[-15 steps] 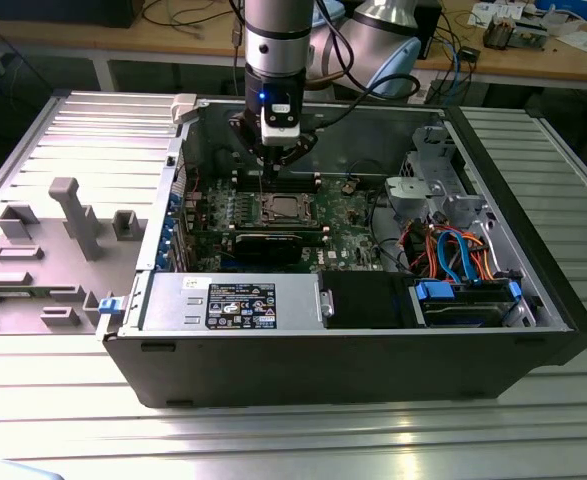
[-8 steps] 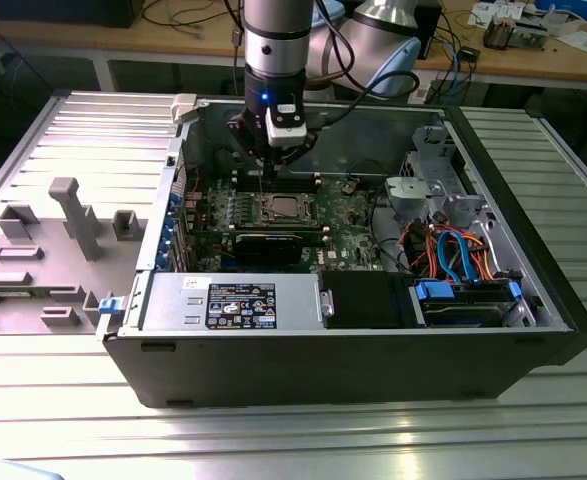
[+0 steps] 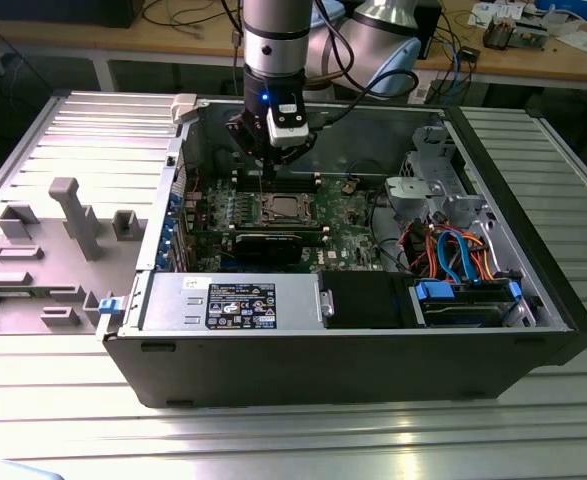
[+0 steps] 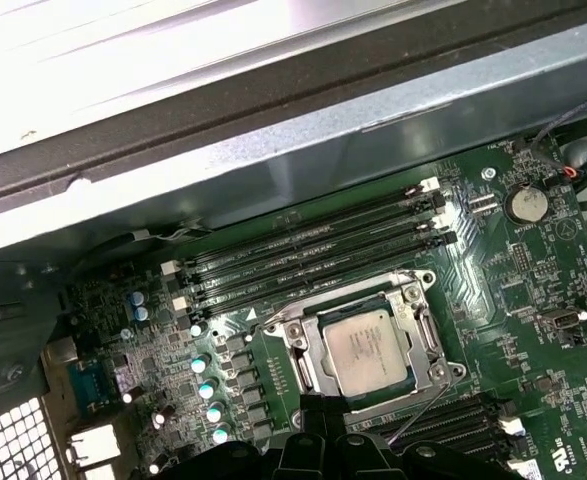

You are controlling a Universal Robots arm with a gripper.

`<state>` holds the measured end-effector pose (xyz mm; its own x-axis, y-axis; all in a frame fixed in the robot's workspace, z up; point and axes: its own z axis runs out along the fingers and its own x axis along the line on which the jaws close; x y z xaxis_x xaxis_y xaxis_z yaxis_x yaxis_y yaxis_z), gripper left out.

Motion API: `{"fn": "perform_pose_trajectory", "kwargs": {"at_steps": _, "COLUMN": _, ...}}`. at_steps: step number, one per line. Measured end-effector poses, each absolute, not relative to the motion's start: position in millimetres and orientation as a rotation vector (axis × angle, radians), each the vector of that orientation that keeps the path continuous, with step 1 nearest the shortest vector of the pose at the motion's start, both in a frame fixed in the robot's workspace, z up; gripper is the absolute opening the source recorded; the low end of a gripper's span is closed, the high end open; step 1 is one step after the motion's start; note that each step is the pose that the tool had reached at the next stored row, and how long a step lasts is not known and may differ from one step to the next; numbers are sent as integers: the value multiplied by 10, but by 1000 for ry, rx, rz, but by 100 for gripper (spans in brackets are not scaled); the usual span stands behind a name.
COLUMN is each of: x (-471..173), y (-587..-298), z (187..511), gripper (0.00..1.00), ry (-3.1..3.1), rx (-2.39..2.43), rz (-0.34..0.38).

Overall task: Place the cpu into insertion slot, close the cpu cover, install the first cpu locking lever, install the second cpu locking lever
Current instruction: 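Install the first cpu locking lever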

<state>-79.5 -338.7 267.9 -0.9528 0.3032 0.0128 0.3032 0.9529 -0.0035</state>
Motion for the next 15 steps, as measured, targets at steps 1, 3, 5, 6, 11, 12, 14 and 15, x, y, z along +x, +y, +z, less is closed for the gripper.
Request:
{"fn": "perform_pose_trajectory", "kwargs": {"at_steps": 1, "x": -795, "y": -3388, "z": 2679, "gripper": 11, "ry": -3092, "rx": -477, "rz": 2}}
{"fn": "perform_pose_trajectory", "kwargs": {"at_steps": 3, "x": -795, "y": -3388, "z": 2679, "gripper": 11, "ry": -3095, "rx": -457, "rz": 3}}
{"fn": "perform_pose_trajectory", "kwargs": {"at_steps": 5, "x": -796, "y": -3388, "z": 2680, "gripper": 11, "ry": -3104, "rx": -390, "rz": 3}}
{"fn": "perform_pose_trajectory", "kwargs": {"at_steps": 6, "x": -796, "y": -3388, "z": 2680, "gripper": 11, "ry": -3106, "rx": -370, "rz": 3}}
{"fn": "perform_pose_trajectory", "kwargs": {"at_steps": 11, "x": -805, "y": -3388, "z": 2679, "gripper": 11, "ry": -3114, "rx": -306, "rz": 3}}
{"fn": "perform_pose_trajectory", "kwargs": {"at_steps": 12, "x": -807, "y": -3388, "z": 2679, "gripper": 11, "ry": -3117, "rx": -272, "rz": 4}}
{"fn": "perform_pose_trajectory", "kwargs": {"at_steps": 14, "x": -809, "y": -3388, "z": 2679, "gripper": 11, "ry": -3121, "rx": -215, "rz": 4}}
{"fn": "perform_pose_trajectory", "kwargs": {"at_steps": 15, "x": -809, "y": -3388, "z": 2680, "gripper": 11, "ry": -3122, "rx": -197, "rz": 4}}
